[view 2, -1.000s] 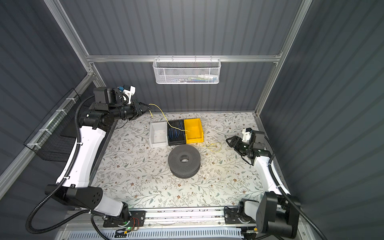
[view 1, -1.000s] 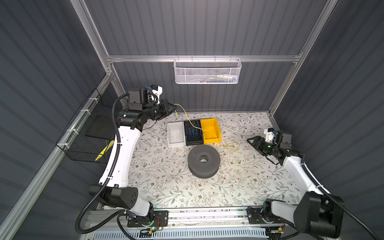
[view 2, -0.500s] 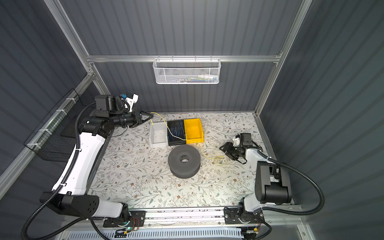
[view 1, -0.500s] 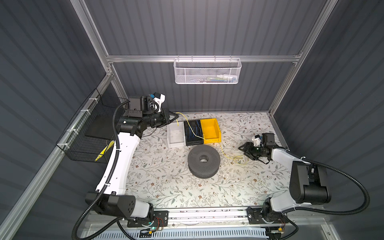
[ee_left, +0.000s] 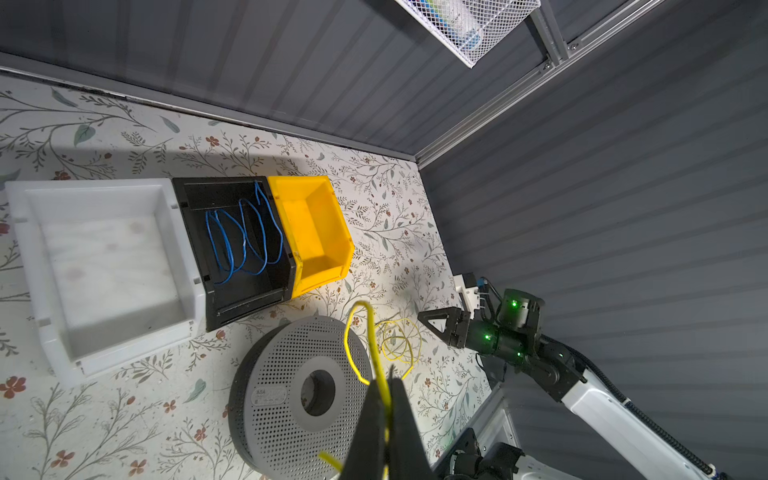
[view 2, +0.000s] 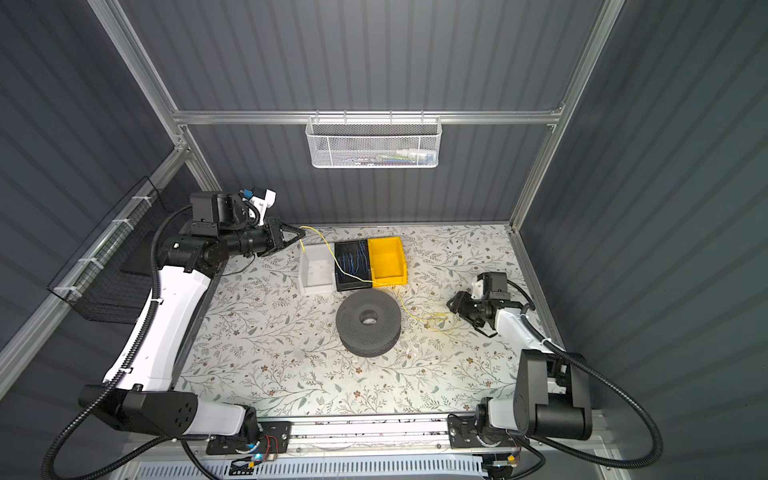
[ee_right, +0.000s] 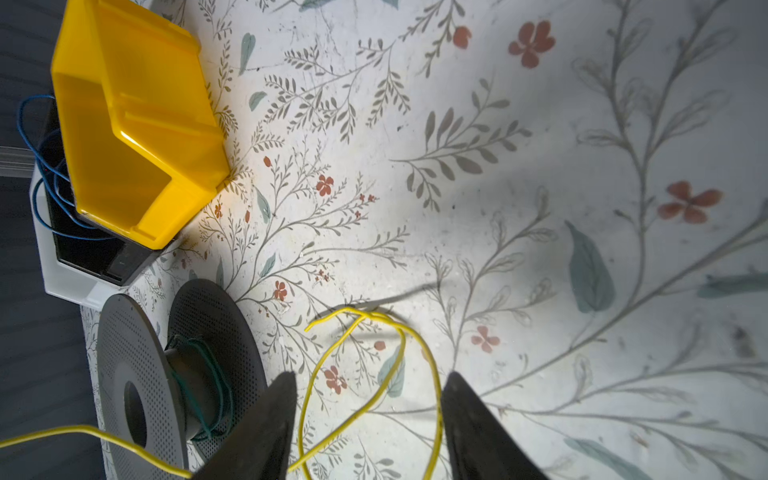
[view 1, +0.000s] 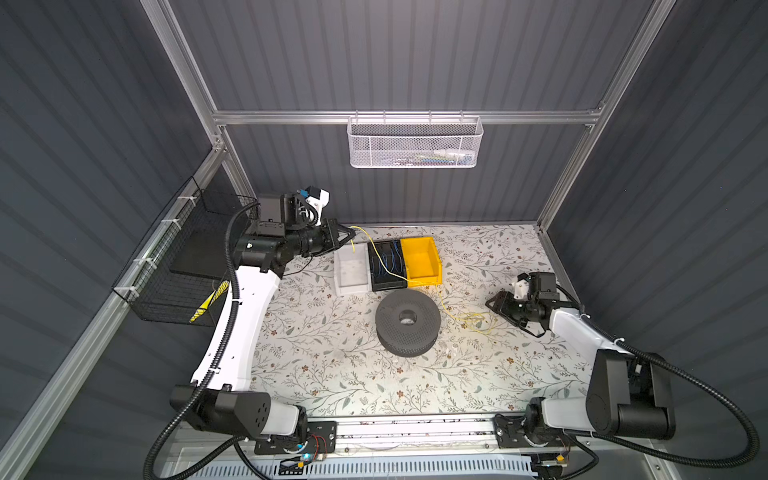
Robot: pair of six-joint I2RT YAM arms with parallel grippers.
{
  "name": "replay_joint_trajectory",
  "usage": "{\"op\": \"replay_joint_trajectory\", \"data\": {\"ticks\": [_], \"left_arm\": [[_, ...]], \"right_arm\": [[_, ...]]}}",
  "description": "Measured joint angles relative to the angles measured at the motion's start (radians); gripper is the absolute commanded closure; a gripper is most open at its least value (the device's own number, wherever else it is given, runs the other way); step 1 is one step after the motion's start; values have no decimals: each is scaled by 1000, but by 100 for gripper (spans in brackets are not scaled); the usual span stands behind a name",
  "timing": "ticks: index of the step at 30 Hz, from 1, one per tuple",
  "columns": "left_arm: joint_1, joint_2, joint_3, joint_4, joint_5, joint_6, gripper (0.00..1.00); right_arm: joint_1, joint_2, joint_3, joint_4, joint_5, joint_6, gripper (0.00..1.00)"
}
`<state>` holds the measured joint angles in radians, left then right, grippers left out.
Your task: Wrap the cables
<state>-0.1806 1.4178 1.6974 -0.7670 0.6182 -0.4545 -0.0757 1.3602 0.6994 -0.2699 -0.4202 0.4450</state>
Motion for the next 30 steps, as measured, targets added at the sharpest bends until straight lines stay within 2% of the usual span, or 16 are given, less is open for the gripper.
{"op": "replay_joint_trajectory", "data": {"ticks": [10,17,19,23,28,30], "left_arm": [[0,-8,-13,-3,-20,10,100],[0,-16,-15,-18,-36,19,100],[0,-17,-15,-18,-41,19,100],[0,-18,-16,-18,-42,19,100],[0,-20,-16,-29,-43,31,100],[0,-22,-16,-35,-43,34,100]], "right_arm": [[0,14,-74,-5,-71,15,66],[1,7,-73,-3,-64,15,67],[1,0,-73,1,-66,10,74],[1,26,-73,33,-81,21,80],[1,73,-67,58,-88,24,100],[1,70,-64,59,-87,27,100]]}}
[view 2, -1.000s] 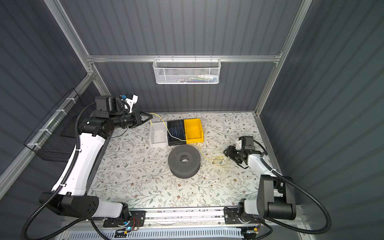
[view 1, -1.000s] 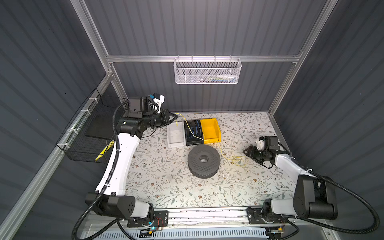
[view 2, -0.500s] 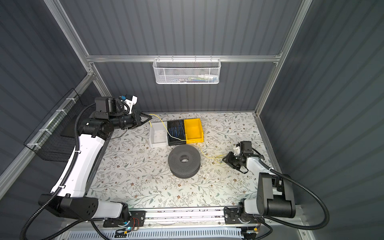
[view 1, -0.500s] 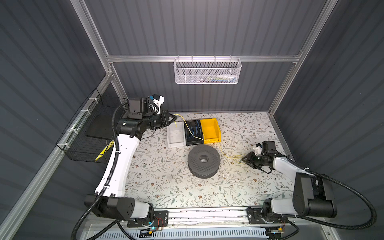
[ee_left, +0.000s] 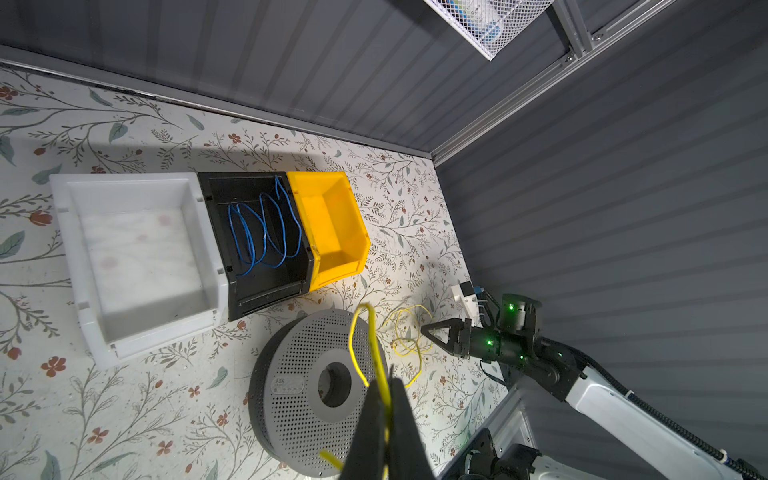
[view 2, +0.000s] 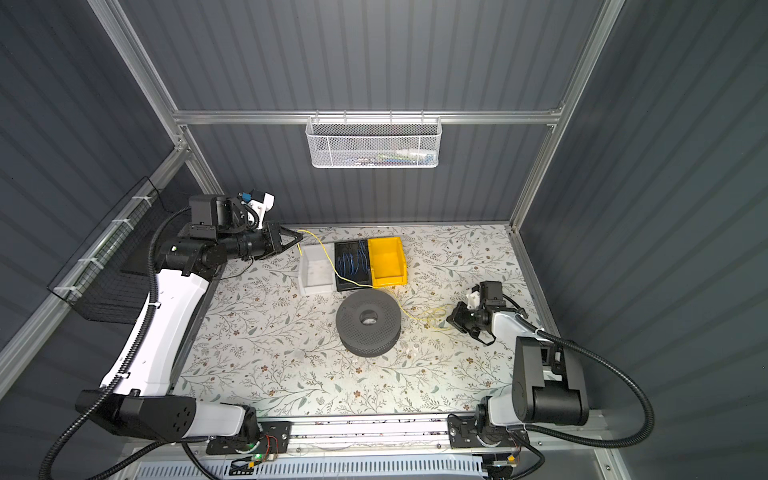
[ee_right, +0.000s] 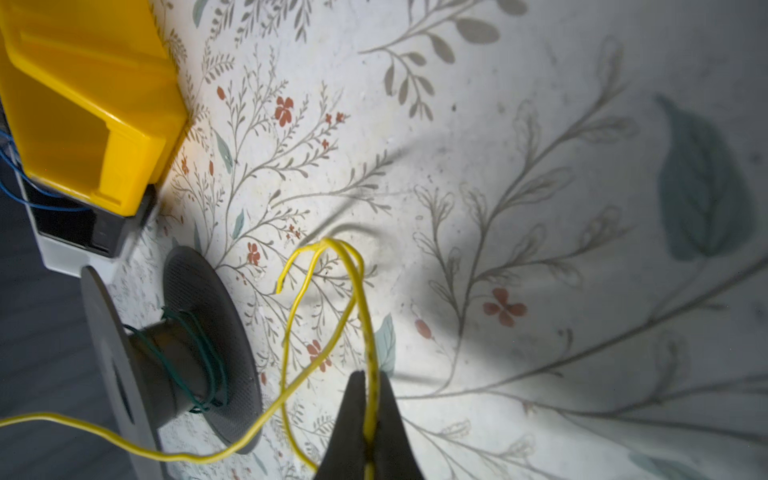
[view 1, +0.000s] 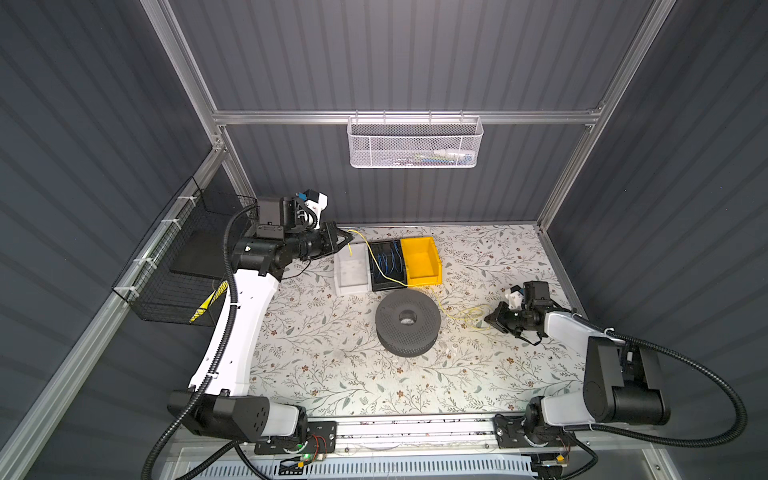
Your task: Wrap the cables
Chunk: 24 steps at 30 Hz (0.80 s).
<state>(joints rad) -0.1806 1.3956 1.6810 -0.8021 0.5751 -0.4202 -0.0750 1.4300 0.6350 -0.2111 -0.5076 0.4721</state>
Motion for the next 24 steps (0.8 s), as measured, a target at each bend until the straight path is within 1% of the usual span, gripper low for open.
{"op": "replay_joint_trajectory", "data": {"ticks": [3,4,5,8,11,13,15,16,17,20,24], "left_arm": [[0,-11,-12,-6,-7,7,100],[0,-19,-24,-10,-12,12,96],[0,-28,-41,-16,-21,21,90],[0,-50,-92,-47,-56,49,86],[0,-59,-143,-78,-94,76,79],[0,-59,-169,-93,-116,85,78],[0,-60,-190,-109,-138,93,74],[0,-61,-198,-116,-150,100,69],[0,-64,-206,-127,-163,109,60],[0,-80,-227,-156,-199,122,44],[0,-100,-237,-201,-259,130,31]], "right_arm": [[0,-37,2,-9,6,-2,100],[0,-61,5,-23,8,-2,100],[0,-85,12,-38,11,-3,100],[1,-161,56,-93,14,-5,100],[7,-224,134,-154,13,-6,100],[13,-249,187,-188,9,-8,100],[19,-266,233,-217,1,-9,100],[24,-271,253,-232,-5,-8,100],[29,-276,266,-245,-10,-9,100],[46,-281,286,-286,-14,-9,100],[58,-281,288,-327,-17,-9,100]]}}
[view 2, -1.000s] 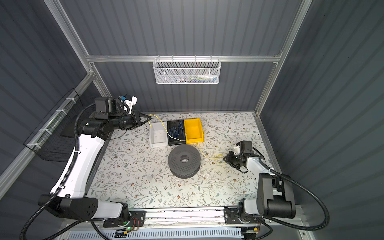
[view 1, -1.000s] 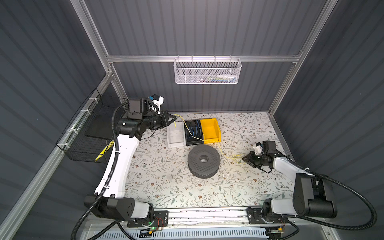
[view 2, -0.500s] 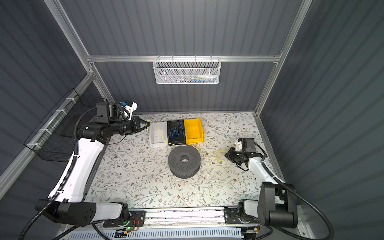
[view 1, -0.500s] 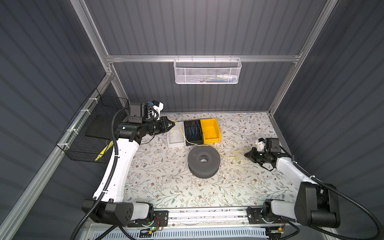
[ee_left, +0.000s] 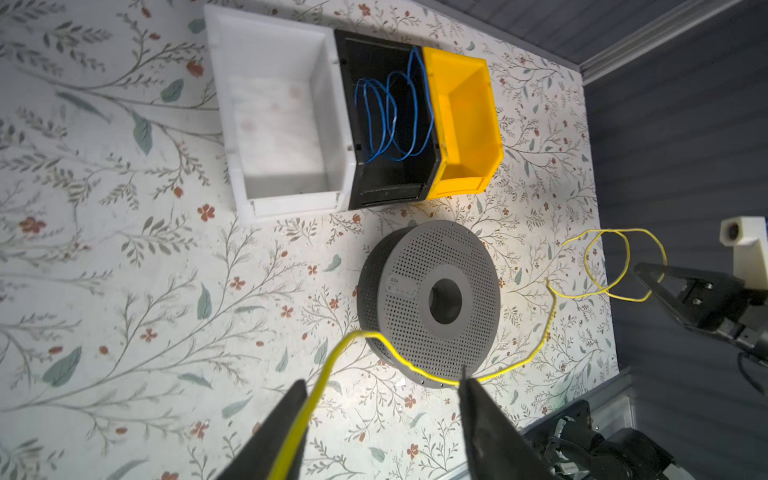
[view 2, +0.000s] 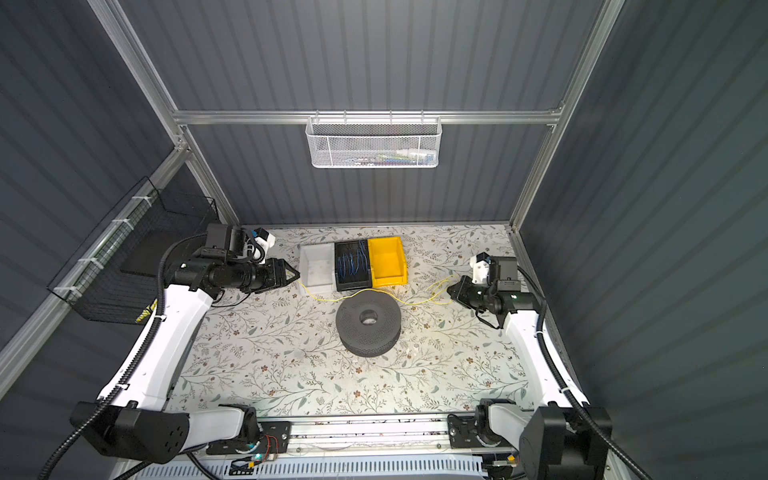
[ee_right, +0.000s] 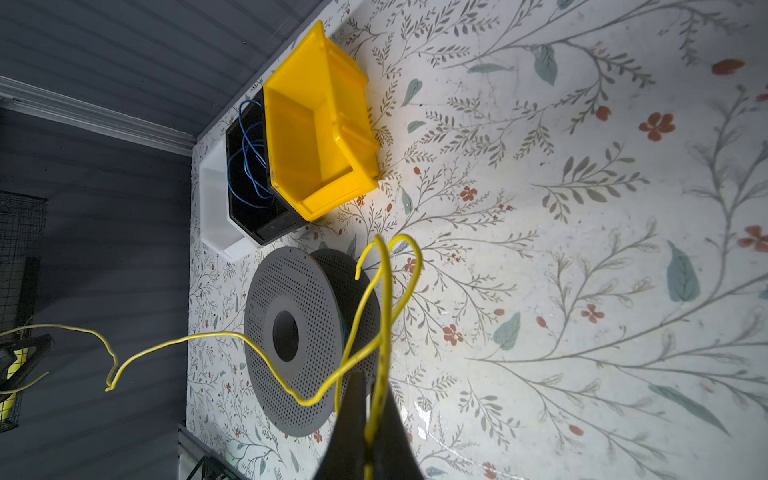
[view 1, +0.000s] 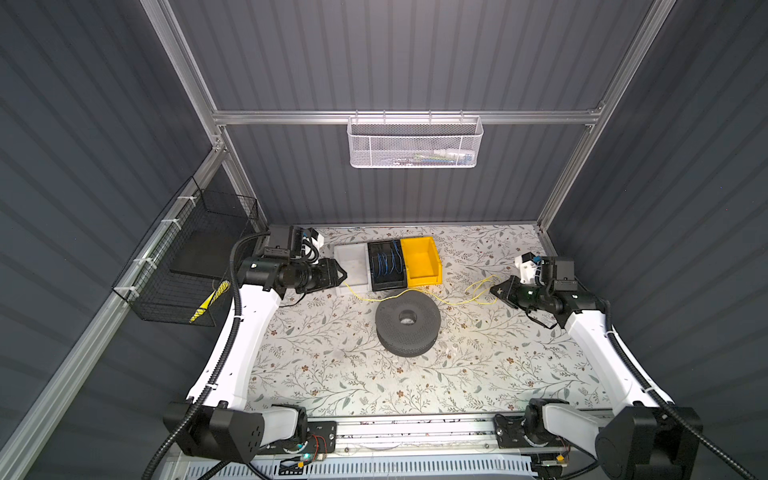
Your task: Wrap the cables
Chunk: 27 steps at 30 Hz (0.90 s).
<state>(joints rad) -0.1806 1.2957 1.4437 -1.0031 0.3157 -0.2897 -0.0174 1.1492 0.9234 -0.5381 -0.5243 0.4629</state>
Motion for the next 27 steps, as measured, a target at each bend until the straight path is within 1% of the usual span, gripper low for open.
{"op": "replay_joint_trajectory", "data": {"ticks": [1,4,6,10,14,19,23,27], "left_arm": [[0,-1,0,-8,-18,3,29],[0,-2,0,-29,-59,8,28],[0,-2,0,-35,-79,11,25],[0,13,3,-73,-122,27,23],[0,33,3,-111,-137,53,18],[0,28,3,-130,-147,75,13],[0,12,3,-137,-171,87,13],[0,-8,3,-121,-146,89,18]], "right_arm": [[1,0,1,-8,0,0,100],[2,4,9,-18,0,0,100],[3,7,25,-21,1,-2,100],[4,31,99,-52,32,-36,100],[-10,50,168,-53,61,-48,100],[-57,98,248,-32,68,-41,100],[-70,148,322,-27,68,-40,100],[-63,159,342,-9,33,-24,100]]}}
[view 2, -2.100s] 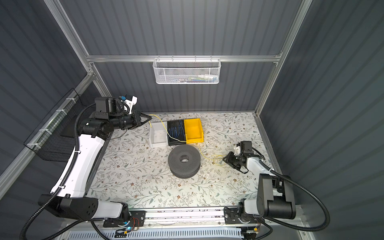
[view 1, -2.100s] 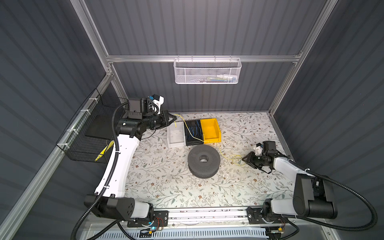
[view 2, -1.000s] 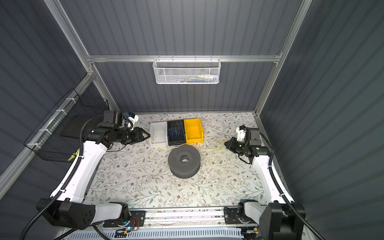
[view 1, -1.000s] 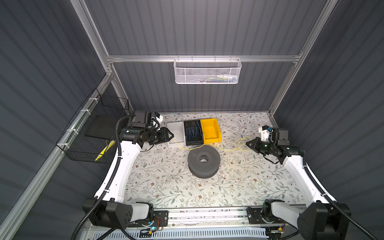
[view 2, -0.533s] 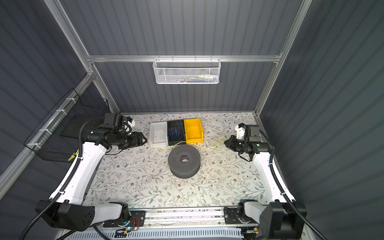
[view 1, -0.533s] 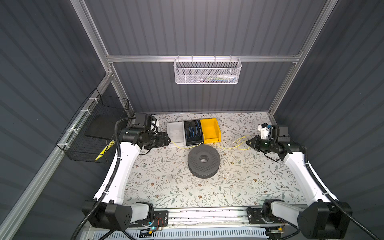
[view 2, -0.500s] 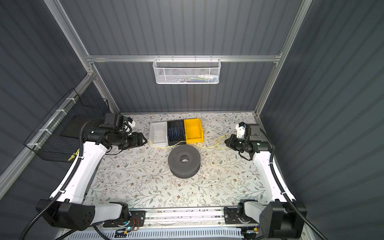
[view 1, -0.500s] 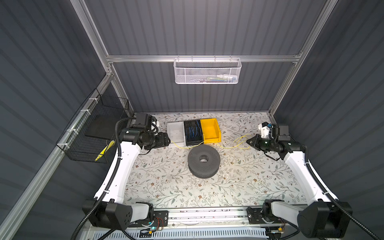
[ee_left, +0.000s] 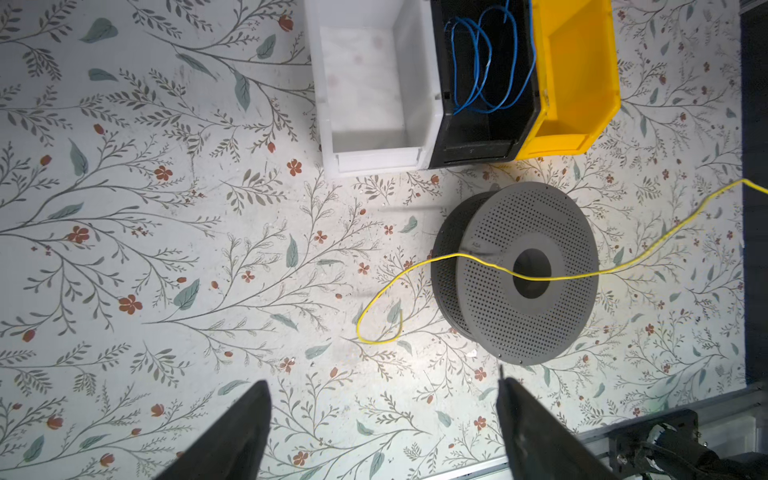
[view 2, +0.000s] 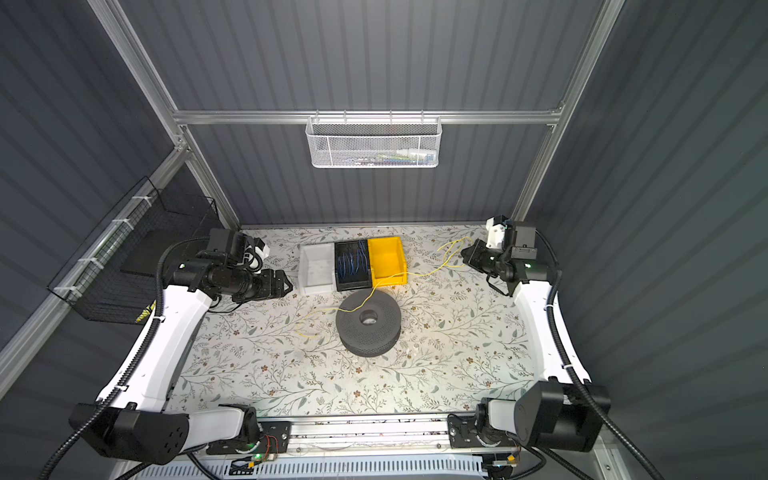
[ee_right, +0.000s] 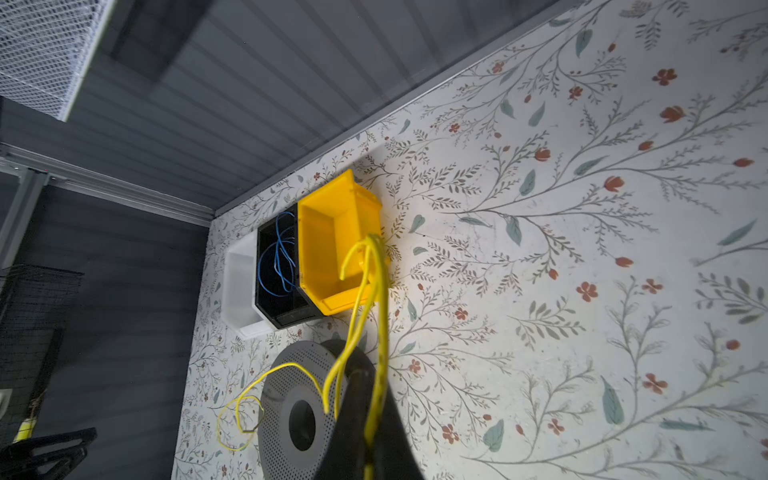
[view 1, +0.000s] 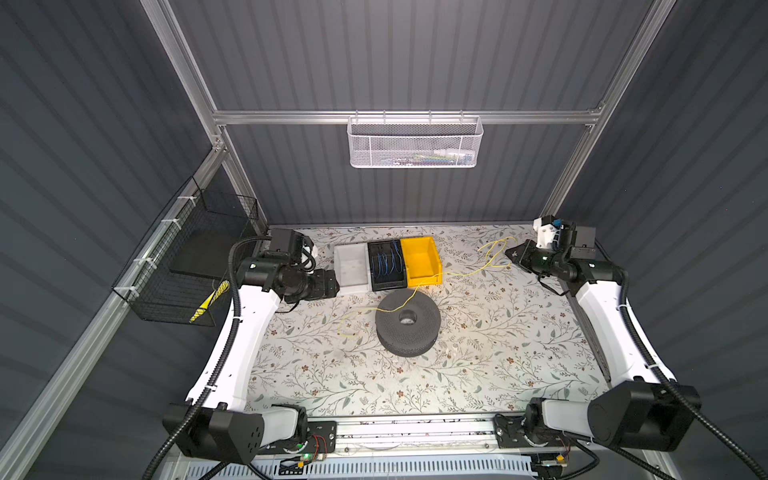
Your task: Wrap the cables
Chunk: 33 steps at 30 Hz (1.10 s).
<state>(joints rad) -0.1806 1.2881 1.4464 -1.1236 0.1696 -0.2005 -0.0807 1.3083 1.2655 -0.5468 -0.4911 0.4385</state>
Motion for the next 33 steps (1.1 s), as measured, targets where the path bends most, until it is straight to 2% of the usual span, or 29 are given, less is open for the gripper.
{"op": "replay_joint_trajectory", "data": {"ticks": [6,14,17,19,26,31,33], "left_arm": [[-35,11,52,124,214,-1,22],[-275,154,220,294,408,16,24],[-355,222,270,341,445,24,27],[-404,269,307,359,450,40,33],[-555,385,346,391,460,77,27],[-619,429,350,408,460,94,35],[-626,444,359,412,460,95,35]], "right_arm": [[75,-13,-8,-10,-44,23,100],[192,-86,-8,-101,-46,20,100],[230,-100,-7,-135,-45,16,100],[252,-104,-3,-149,-50,16,100],[293,-104,61,-187,-67,14,100],[315,-104,71,-183,-69,26,100],[322,-104,71,-180,-66,32,100]]}}
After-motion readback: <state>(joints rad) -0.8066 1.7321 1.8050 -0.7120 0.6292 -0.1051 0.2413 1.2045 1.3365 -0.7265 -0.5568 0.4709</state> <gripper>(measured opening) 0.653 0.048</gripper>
